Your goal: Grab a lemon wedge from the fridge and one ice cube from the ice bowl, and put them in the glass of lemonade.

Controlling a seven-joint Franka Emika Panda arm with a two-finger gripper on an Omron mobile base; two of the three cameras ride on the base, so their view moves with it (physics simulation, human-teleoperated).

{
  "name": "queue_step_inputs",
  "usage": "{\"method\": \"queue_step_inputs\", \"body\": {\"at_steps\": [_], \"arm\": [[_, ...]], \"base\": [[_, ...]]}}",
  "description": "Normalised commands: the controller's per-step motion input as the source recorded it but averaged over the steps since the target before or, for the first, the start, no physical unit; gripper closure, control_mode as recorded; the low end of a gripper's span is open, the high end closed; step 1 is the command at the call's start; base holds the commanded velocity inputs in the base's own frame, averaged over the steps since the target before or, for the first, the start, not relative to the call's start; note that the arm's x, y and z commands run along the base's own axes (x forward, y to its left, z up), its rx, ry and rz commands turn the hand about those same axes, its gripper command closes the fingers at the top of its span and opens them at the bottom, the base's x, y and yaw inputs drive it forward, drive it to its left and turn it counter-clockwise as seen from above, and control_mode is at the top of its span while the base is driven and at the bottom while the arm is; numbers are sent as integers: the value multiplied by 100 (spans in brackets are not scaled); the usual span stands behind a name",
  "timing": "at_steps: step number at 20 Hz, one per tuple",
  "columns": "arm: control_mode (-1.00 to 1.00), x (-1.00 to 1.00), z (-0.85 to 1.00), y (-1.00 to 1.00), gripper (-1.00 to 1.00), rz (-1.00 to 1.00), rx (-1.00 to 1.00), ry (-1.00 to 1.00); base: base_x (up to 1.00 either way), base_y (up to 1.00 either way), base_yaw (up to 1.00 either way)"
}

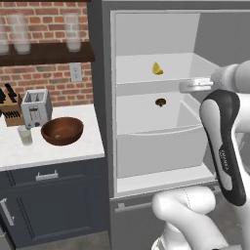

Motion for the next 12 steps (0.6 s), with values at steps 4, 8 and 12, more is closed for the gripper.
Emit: {"method": "queue_step_inputs", "body": {"at_steps": [4, 8, 12], "arm": [[-100, 14, 50, -12, -100, 14, 0, 1], [-100, 38, 39, 0, -100, 2, 0, 12], [-100, 45, 4, 0, -100, 0, 0, 12]], "base": [[0, 0, 0], [0, 0, 0], [0, 0, 0]]}}
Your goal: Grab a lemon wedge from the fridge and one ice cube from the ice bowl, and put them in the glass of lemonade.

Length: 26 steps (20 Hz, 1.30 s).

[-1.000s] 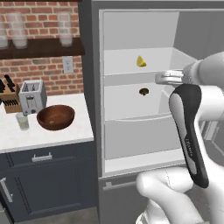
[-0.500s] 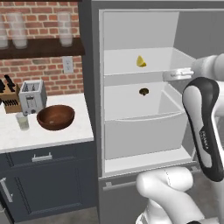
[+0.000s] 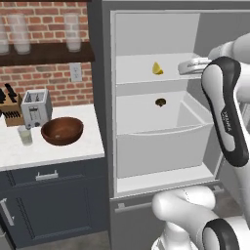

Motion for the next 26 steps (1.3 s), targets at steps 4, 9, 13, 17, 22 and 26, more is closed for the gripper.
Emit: {"method": "queue_step_inputs", "body": {"at_steps": [4, 9, 13, 17, 22, 26], "arm": [[-100, 29, -14, 0, -100, 0, -1, 0], [-100, 23, -65, 0, -100, 0, -6, -12], [-100, 34, -51, 0, -100, 0, -5, -14], [-100, 29, -5, 0, -100, 0, 0, -2], [-100, 35, 17, 0, -100, 0, 0, 8], [-100, 42, 13, 0, -100, 0, 0, 12]], "base": [[0, 0, 0], [0, 0, 0], [0, 0, 0], [0, 0, 0], [0, 0, 0], [0, 0, 0]]}}
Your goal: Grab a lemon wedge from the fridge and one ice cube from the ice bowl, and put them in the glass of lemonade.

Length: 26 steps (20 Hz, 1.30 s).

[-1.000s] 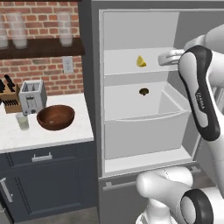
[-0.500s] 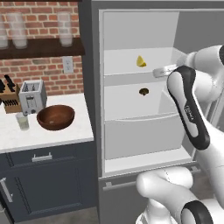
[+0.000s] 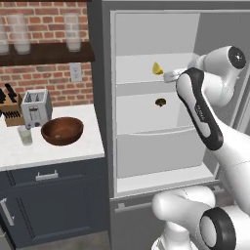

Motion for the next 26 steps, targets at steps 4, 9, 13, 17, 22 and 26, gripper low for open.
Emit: {"method": "queue_step_inputs", "body": {"at_steps": [4, 9, 13, 17, 22, 26], "arm": [[-100, 51, 0, 0, -100, 0, 0, 8], [-100, 52, -9, 0, -100, 0, 0, 0], [-100, 46, -7, 0, -100, 0, 0, 0], [-100, 42, -6, 0, -100, 0, 0, 0], [-100, 43, 0, 0, -100, 0, 0, 0], [-100, 36, -2, -4, -100, 0, 0, 2]], "base": [[0, 0, 0], [0, 0, 0], [0, 0, 0], [0, 0, 0], [0, 0, 0], [0, 0, 0]]}}
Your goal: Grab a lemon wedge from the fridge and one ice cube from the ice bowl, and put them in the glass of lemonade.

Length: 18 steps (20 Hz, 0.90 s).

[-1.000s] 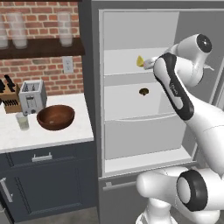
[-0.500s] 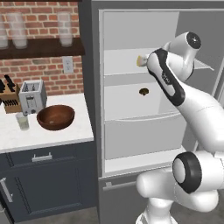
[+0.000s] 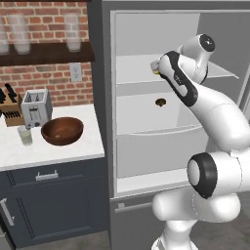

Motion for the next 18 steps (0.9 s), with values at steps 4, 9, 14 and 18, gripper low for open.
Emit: {"method": "queue_step_inputs", "body": {"at_steps": [4, 9, 14, 18], "arm": [[-100, 38, -5, -1, -100, 0, 0, 3], [-100, 43, -12, 0, -100, 0, 0, 6], [-100, 39, -18, 0, -100, 0, 0, 3], [-100, 35, -16, 0, -100, 0, 0, 2]], "base": [[0, 0, 0], [0, 0, 0], [0, 0, 0], [0, 0, 0]]}}
